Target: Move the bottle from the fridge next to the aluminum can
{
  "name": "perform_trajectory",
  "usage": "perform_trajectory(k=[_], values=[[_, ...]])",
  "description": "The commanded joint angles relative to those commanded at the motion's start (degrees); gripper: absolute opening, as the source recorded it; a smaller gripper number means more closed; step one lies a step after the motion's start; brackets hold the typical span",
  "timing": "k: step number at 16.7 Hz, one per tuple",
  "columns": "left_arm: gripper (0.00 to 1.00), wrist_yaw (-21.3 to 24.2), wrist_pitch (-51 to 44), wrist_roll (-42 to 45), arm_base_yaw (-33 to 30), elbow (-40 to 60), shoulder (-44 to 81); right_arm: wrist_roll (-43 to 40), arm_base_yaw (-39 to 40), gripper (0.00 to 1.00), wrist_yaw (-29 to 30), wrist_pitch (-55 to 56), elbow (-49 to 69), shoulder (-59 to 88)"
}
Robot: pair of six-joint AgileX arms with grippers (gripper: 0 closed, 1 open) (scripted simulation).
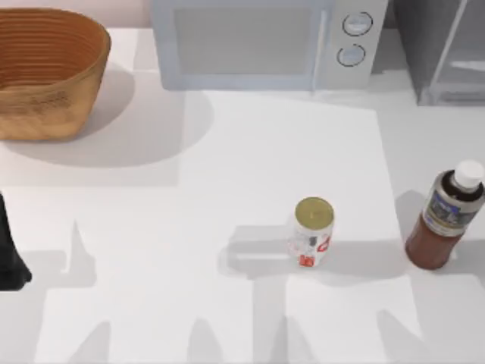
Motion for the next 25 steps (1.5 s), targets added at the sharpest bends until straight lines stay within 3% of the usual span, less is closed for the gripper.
perform_trajectory(k=[5,13,16,25], values=[[1.0,0.0,0.0,0.0,0.0,0.0,0.0,2.2,-6.8,1.0,-3.7,-15.3,-0.8,-11.5],[1.0,0.0,0.0,0.0,0.0,0.0,0.0,2.6,-7.5,1.0,-4.0,-17.8,-0.3,-13.1],[1.0,0.0,0.0,0.0,0.0,0.0,0.0,2.6,-7.7,1.0,-3.8,-23.3,3.2,-17.3],[1.0,0.0,0.0,0.0,0.0,0.0,0.0,2.7,-7.7,1.0,-4.1,-65.2,21.7,-39.9]])
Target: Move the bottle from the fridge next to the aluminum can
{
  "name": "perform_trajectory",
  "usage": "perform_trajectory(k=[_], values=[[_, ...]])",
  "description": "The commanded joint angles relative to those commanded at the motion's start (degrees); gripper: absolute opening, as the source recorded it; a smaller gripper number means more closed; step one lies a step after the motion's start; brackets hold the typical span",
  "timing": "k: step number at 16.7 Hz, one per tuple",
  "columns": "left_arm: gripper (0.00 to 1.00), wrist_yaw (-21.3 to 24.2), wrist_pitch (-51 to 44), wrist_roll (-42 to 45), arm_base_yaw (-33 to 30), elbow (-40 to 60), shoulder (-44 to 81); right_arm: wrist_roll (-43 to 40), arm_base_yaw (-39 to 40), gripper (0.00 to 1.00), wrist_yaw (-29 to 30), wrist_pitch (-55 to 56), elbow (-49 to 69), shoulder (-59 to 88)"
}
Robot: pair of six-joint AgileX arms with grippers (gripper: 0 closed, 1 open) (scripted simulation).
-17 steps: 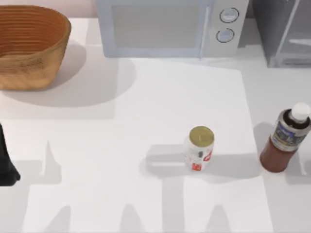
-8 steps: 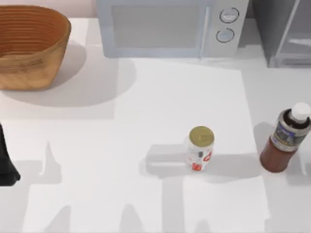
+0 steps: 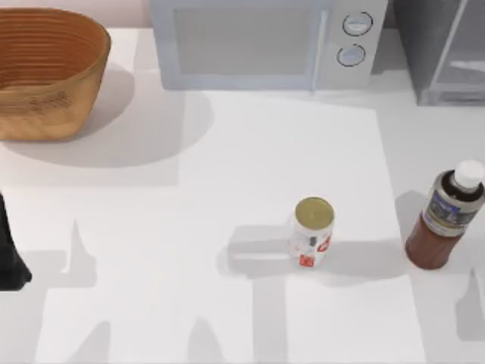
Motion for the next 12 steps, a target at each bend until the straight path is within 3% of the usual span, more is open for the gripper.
perform_trajectory(k=[6,12], values=[[1.0,0.0,0.0,0.0,0.0,0.0,0.0,-0.4,-0.1,1.0,0.0,-27.4,11.3,-13.9],[1.0,0.0,0.0,0.0,0.0,0.0,0.0,-0.7,-0.2,1.0,0.0,-36.1,15.4,-18.8]])
